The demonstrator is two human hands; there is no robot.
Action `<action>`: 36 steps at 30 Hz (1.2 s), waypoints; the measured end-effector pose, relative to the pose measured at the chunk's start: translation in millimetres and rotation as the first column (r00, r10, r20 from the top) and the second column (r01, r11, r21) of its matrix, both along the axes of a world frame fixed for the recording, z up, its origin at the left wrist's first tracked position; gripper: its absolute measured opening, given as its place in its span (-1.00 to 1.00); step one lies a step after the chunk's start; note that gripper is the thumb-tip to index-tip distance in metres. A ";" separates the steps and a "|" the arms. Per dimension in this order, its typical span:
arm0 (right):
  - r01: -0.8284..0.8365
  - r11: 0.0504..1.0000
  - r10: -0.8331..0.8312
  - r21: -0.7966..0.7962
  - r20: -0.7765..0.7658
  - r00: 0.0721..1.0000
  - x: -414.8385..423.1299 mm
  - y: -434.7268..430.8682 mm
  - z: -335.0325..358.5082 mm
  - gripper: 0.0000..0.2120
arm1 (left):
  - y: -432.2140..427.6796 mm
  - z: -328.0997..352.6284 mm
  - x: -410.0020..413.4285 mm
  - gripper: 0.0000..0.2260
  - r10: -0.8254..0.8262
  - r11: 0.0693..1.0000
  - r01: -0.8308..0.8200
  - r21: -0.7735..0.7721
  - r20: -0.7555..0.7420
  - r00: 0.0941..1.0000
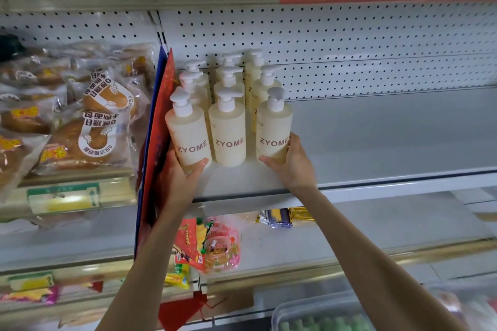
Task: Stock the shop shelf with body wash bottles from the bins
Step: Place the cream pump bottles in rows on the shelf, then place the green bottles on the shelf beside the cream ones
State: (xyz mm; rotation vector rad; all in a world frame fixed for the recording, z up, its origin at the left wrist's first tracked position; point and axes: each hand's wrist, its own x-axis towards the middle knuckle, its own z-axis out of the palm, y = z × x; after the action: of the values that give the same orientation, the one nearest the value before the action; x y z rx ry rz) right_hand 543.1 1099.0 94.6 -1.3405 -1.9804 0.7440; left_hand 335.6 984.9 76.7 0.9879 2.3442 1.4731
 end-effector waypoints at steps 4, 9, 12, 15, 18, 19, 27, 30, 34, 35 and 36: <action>-0.034 0.989 -0.002 -0.147 -0.237 0.972 12.9 -6.7 2.9 -0.21 | -16.5 6.4 26.5 -0.37 0.002 0.997 -0.001 0.072 -0.017 1.000; -0.070 0.993 0.016 -0.090 -0.496 0.868 74.9 -51.2 -8.4 -0.52 | -47.3 -5.7 106.0 -0.58 0.105 0.965 -0.047 0.256 -0.219 0.970; -0.023 0.997 -0.021 -0.076 -0.533 0.846 130.8 -70.3 -28.6 -0.66 | -54.3 -22.8 168.4 -0.68 0.019 0.944 0.050 0.327 -0.205 0.979; -0.016 0.978 -0.085 -0.209 -0.461 0.884 190.2 -82.3 -65.0 -0.69 | -59.3 -50.8 233.0 -0.72 -0.019 0.958 0.055 0.283 -0.129 0.991; -0.034 0.899 -0.132 -0.436 -0.344 0.930 249.8 -92.9 -118.1 -0.70 | -68.7 -99.7 288.9 -0.73 -0.071 0.986 0.076 0.147 -0.040 0.997; -0.027 0.859 -0.149 -0.511 -0.300 0.942 268.9 -97.6 -136.4 -0.71 | -74.4 -121.3 306.0 -0.75 -0.091 0.993 0.090 0.077 0.011 0.996; 0.045 0.438 -0.220 -0.898 -0.059 0.974 385.7 -153.9 -282.6 -0.83 | -135.7 -243.3 428.3 -0.77 0.165 0.939 0.001 -0.343 0.455 0.875; 0.088 0.216 -0.322 -0.972 0.014 0.947 403.5 -171.1 -310.9 -0.87 | -163.5 -280.8 455.6 -0.85 0.212 0.889 0.045 -0.456 0.495 0.843; 0.086 0.068 -0.378 -0.994 0.054 0.924 420.1 -195.2 -336.6 -0.88 | -182.9 -314.7 471.6 -0.78 0.247 0.831 0.114 -0.545 0.543 0.803; 0.072 0.033 -0.401 -0.997 0.052 0.914 419.2 -194.6 -344.0 -0.89 | -180.8 -322.0 473.0 -0.79 0.240 0.824 0.133 -0.550 0.553 0.798; 0.066 -0.002 -0.447 -0.998 0.060 0.892 419.2 -193.7 -361.1 -0.89 | -175.1 -334.8 474.8 -0.80 0.228 0.812 0.157 -0.562 0.553 0.801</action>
State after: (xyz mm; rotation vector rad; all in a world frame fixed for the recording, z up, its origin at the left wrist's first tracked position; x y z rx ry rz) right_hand 962.3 905.3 -266.5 -2.0573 -0.5853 2.2282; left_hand 810.4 809.7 -258.1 0.2413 2.0939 0.7780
